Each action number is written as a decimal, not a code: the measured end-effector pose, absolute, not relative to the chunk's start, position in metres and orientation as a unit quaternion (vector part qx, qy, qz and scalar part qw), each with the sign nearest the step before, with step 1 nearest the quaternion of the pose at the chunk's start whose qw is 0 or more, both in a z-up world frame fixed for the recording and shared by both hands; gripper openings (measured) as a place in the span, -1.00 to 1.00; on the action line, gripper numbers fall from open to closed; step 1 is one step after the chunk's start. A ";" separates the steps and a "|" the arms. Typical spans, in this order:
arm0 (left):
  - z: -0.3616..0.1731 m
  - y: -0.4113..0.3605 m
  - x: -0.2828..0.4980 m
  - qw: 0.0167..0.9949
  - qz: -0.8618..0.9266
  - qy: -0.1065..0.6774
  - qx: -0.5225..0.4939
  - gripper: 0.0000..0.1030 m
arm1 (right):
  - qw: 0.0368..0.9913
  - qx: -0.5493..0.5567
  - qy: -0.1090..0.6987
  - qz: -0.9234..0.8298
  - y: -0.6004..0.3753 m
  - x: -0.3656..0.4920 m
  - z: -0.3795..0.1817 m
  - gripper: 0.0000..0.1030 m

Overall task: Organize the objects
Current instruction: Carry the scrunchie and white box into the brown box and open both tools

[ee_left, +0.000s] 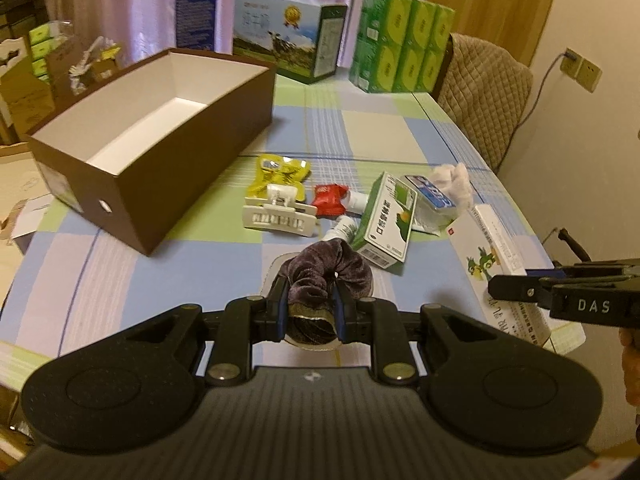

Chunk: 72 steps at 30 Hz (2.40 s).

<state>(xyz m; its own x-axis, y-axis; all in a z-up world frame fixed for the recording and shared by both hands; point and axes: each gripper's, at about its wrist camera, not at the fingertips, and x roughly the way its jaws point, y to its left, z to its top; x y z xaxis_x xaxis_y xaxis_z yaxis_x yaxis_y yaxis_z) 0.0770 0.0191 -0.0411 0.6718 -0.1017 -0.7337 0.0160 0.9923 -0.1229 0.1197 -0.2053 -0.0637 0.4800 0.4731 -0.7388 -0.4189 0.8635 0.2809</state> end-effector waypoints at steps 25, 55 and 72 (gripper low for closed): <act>0.011 0.176 0.163 0.936 -0.019 0.345 -0.062 -0.64 | 0.850 0.055 0.405 0.332 -0.030 0.188 -0.024 -0.57; -0.062 0.323 0.311 0.886 0.003 0.462 -0.043 -0.64 | 0.833 -0.020 0.476 0.282 0.183 0.312 -0.088 -0.57; -0.081 0.322 0.326 0.870 -0.014 0.493 -0.023 -0.16 | 0.824 -0.046 0.498 0.265 0.197 0.326 -0.110 -0.54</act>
<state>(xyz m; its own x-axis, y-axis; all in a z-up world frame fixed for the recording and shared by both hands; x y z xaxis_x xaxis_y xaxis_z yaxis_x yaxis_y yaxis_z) 0.3261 0.3224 -0.0812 0.5141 -0.0463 -0.8565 0.0007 0.9986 -0.0536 0.3258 0.1970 -0.1101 0.3635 0.3913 -0.8454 -0.4826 0.8553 0.1884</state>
